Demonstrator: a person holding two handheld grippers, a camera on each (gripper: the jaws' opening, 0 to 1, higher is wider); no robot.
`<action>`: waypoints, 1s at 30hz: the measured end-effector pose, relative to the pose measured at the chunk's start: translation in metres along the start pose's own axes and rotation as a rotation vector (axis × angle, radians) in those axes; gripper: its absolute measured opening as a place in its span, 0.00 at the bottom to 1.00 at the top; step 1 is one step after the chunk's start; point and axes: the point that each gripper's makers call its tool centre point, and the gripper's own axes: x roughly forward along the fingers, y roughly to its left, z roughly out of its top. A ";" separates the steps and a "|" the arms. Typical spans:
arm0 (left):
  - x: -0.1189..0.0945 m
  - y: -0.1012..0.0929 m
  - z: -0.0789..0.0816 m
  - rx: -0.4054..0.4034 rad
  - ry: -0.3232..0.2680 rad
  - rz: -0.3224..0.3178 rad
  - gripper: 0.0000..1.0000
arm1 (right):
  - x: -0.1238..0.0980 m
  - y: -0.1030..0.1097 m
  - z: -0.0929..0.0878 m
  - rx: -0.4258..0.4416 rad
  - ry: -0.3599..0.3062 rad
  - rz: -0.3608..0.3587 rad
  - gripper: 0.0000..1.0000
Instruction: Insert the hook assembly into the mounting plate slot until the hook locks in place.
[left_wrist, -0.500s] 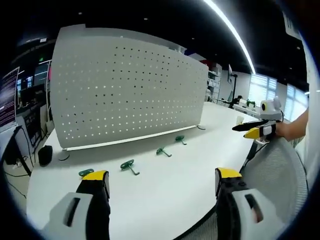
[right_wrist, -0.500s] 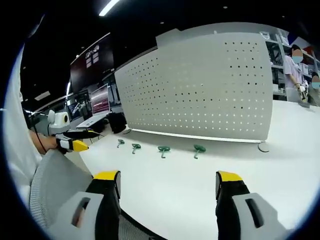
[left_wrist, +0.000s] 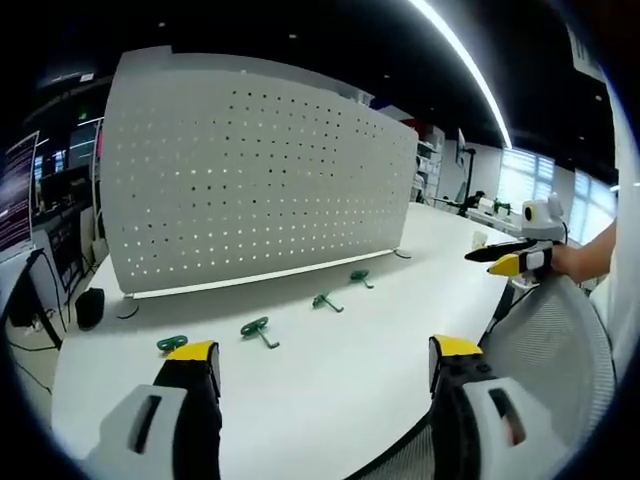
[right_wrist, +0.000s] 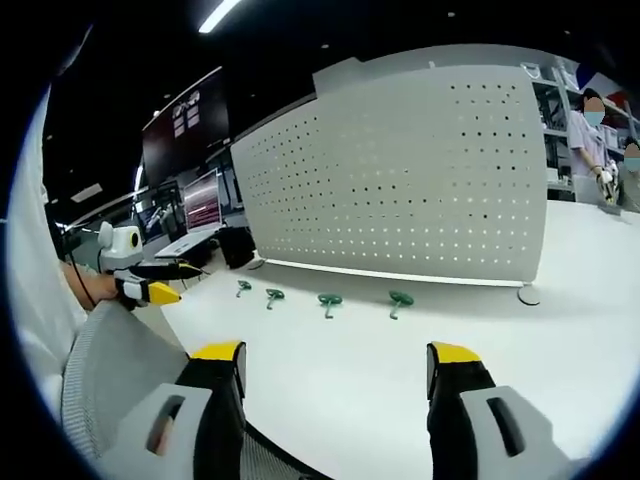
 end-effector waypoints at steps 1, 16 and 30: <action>0.000 0.001 0.000 -0.001 0.000 0.002 0.89 | 0.000 0.000 0.000 -0.010 0.000 -0.003 0.72; -0.002 0.003 0.006 -0.010 -0.025 0.001 0.88 | 0.001 -0.001 0.007 -0.005 -0.019 0.002 0.71; -0.003 0.005 0.007 -0.012 -0.025 0.001 0.89 | 0.003 0.008 0.013 -0.118 -0.004 0.028 0.69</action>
